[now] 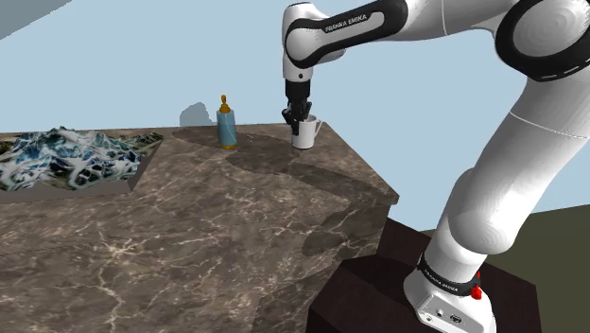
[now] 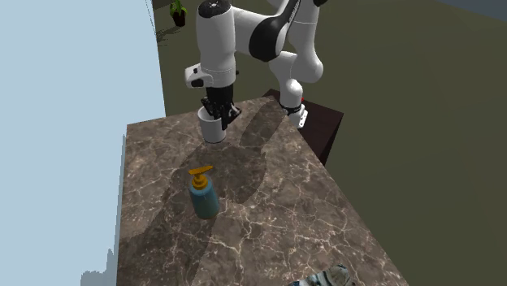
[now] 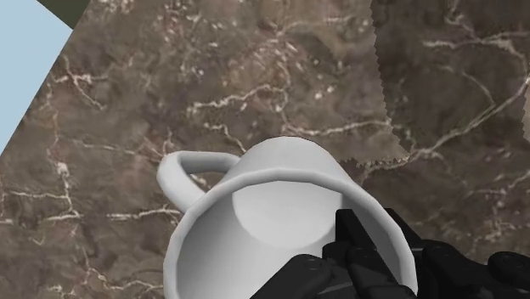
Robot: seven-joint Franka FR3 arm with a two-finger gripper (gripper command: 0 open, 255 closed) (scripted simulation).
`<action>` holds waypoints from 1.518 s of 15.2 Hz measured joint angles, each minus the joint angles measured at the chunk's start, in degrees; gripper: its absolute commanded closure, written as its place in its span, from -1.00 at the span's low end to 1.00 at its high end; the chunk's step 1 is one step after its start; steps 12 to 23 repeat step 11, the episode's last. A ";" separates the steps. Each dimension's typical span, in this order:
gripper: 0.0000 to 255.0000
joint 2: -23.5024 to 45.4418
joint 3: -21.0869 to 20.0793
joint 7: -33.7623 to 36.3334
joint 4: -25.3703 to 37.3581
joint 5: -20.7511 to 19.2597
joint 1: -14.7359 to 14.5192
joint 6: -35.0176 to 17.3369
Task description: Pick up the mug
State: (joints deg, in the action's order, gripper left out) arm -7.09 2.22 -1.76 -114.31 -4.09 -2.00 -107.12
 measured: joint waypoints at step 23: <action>1.00 -0.11 -0.03 -0.53 7.72 0.13 -0.01 7.82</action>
